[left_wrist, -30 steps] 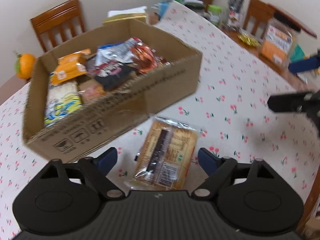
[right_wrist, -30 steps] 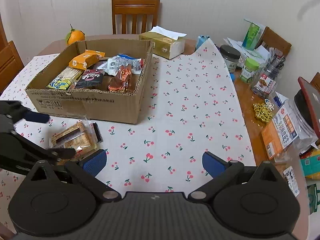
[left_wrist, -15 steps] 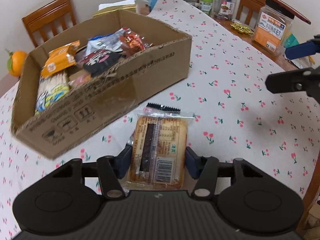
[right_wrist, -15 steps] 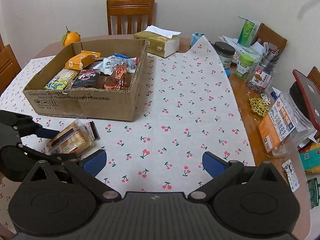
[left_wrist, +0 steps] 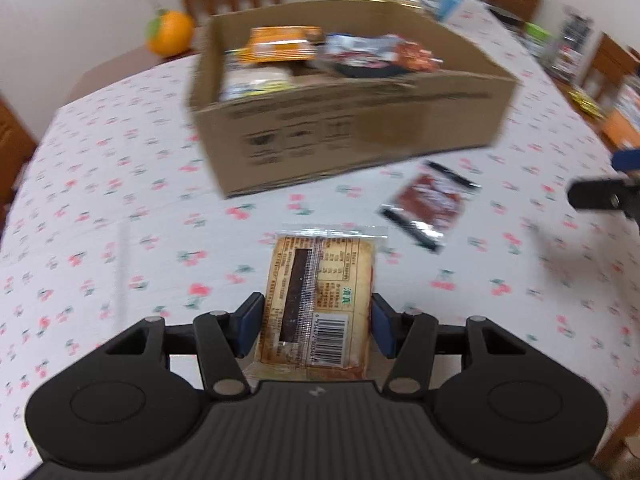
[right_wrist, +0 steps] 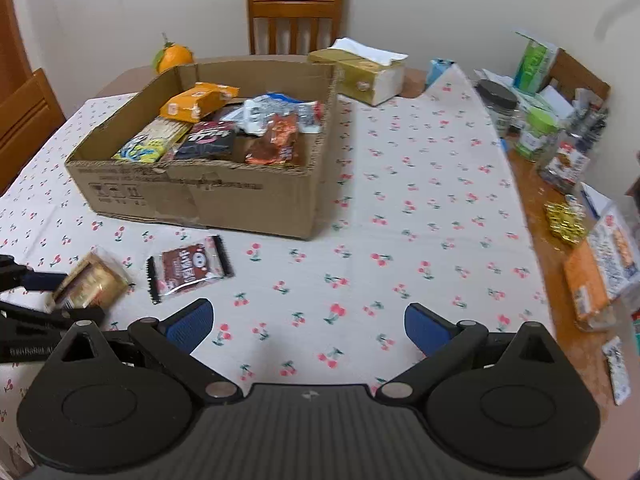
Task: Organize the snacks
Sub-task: 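Lift the bread-slice packet with the left tool while the right tool grasps the brown jerky packet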
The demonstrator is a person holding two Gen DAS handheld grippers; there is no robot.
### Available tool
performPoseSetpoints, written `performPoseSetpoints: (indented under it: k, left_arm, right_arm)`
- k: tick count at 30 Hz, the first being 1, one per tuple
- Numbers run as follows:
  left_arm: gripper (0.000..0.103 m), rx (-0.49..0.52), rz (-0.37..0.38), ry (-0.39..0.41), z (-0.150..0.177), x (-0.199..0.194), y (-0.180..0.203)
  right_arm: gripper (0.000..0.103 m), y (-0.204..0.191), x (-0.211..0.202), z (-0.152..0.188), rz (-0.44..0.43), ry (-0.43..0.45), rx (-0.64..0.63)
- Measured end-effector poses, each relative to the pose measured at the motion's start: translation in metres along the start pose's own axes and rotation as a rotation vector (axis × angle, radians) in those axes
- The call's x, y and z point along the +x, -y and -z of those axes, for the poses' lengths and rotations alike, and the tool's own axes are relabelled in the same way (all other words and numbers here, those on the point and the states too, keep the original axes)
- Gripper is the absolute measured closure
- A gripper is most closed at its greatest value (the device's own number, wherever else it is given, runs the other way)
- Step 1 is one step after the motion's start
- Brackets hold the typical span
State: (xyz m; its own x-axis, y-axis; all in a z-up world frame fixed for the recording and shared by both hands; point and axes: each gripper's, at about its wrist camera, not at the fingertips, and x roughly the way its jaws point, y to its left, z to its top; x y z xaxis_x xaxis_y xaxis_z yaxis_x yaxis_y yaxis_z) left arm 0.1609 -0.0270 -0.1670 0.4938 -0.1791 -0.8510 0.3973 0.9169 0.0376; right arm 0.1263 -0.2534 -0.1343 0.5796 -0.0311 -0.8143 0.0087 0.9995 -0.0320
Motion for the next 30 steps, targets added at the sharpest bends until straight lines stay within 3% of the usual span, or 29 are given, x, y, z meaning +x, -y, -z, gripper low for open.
performPoseSetpoints:
  k: [7, 13, 19, 22, 30]
  left_arm:
    - [0.032, -0.011, -0.022, 0.011, -0.001, 0.001, -0.013]
    - [0.031, 0.014, 0.026, 0.013, -0.005, -0.009, -0.022]
    - [0.030, 0.072, 0.069, 0.007, -0.004, -0.015, -0.028]
    - [0.025, 0.064, 0.076, 0.005, -0.002, -0.014, -0.032]
    - [0.025, 0.073, 0.105, 0.001, -0.002, -0.011, -0.034]
  right_arm:
    - [0.000, -0.027, 0.030, -0.003, -0.033, -0.033, -0.093]
    - [0.000, -0.054, 0.051, -0.010, -0.041, -0.033, -0.142]
    - [0.000, -0.064, 0.069, -0.025, -0.024, -0.037, -0.084]
    - [0.000, -0.067, 0.079, -0.031, -0.010, -0.045, -0.044]
    - [0.000, -0.081, 0.098, -0.044, 0.056, -0.052, 0.016]
